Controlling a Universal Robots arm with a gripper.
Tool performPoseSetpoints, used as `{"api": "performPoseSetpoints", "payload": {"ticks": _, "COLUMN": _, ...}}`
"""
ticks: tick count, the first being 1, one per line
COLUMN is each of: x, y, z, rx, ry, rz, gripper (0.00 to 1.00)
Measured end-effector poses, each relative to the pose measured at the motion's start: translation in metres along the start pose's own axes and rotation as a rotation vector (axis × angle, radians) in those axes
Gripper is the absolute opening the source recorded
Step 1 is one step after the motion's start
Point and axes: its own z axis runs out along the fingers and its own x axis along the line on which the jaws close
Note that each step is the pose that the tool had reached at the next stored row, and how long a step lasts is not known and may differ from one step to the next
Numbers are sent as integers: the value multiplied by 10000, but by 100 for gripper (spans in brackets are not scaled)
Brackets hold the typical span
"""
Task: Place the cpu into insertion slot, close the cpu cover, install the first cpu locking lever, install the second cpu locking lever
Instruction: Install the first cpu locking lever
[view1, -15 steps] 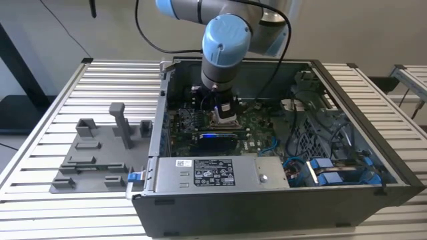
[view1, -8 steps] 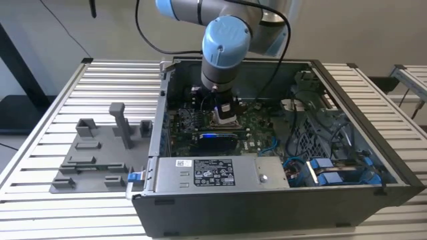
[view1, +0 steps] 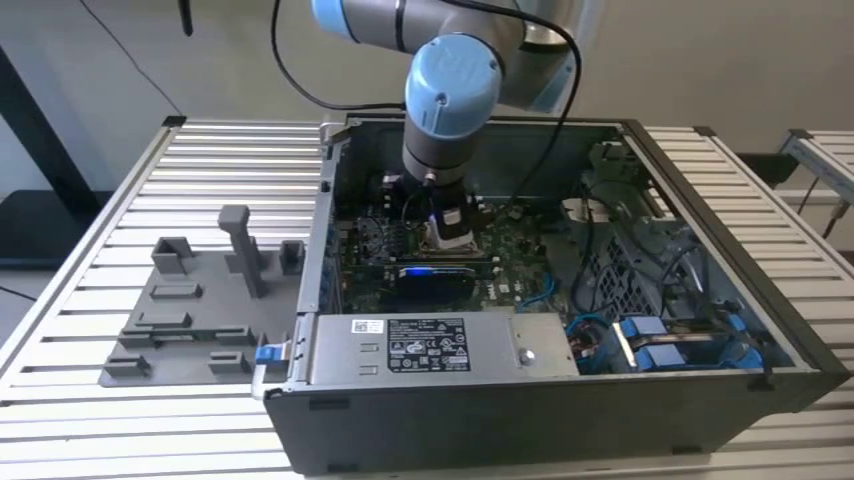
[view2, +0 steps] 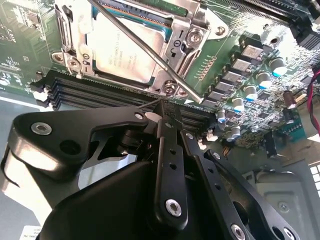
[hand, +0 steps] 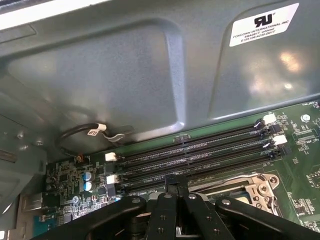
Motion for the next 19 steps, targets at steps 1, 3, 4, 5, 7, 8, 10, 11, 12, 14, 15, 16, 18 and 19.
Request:
{"api": "performPoseSetpoints", "payload": {"ticks": 1, "x": -2, "y": -1, "z": 3, "rx": 1, "ry": 2, "rz": -3, "gripper": 11}}
{"api": "performPoseSetpoints", "payload": {"ticks": 3, "x": -9, "y": -2, "z": 7, "rx": 4, "ry": 5, "rz": -8, "gripper": 11}}
{"api": "performPoseSetpoints", "payload": {"ticks": 4, "x": -15, "y": -1, "z": 9, "rx": 5, "ry": 6, "rz": -11, "gripper": 11}}
{"api": "performPoseSetpoints", "payload": {"ticks": 5, "x": -23, "y": 0, "z": 11, "rx": 5, "ry": 10, "rz": -16, "gripper": 11}}
{"api": "performPoseSetpoints", "payload": {"ticks": 7, "x": -37, "y": 2, "z": 15, "rx": 5, "ry": 14, "rz": -27, "gripper": 11}}
{"api": "performPoseSetpoints", "payload": {"ticks": 8, "x": -44, "y": 4, "z": 17, "rx": 5, "ry": 17, "rz": -32, "gripper": 11}}
{"api": "performPoseSetpoints", "payload": {"ticks": 10, "x": -54, "y": 6, "z": 20, "rx": 9, "ry": 23, "rz": -43, "gripper": 11}}
{"api": "performPoseSetpoints", "payload": {"ticks": 11, "x": -58, "y": 6, "z": 21, "rx": 10, "ry": 26, "rz": -49, "gripper": 11}}
{"api": "performPoseSetpoints", "payload": {"ticks": 12, "x": -62, "y": 7, "z": 24, "rx": 9, "ry": 28, "rz": -54, "gripper": 11}}
{"api": "performPoseSetpoints", "payload": {"ticks": 14, "x": -70, "y": 9, "z": 28, "rx": 9, "ry": 33, "rz": -64, "gripper": 11}}
{"api": "performPoseSetpoints", "payload": {"ticks": 15, "x": -74, "y": 10, "z": 30, "rx": 10, "ry": 36, "rz": -68, "gripper": 11}}
{"api": "performPoseSetpoints", "payload": {"ticks": 16, "x": -78, "y": 11, "z": 32, "rx": 12, "ry": 38, "rz": -73, "gripper": 11}}
{"api": "performPoseSetpoints", "payload": {"ticks": 18, "x": -88, "y": 14, "z": 36, "rx": 13, "ry": 44, "rz": -84, "gripper": 11}}
{"api": "performPoseSetpoints", "payload": {"ticks": 19, "x": -93, "y": 16, "z": 38, "rx": 13, "ry": 47, "rz": -90, "gripper": 11}}
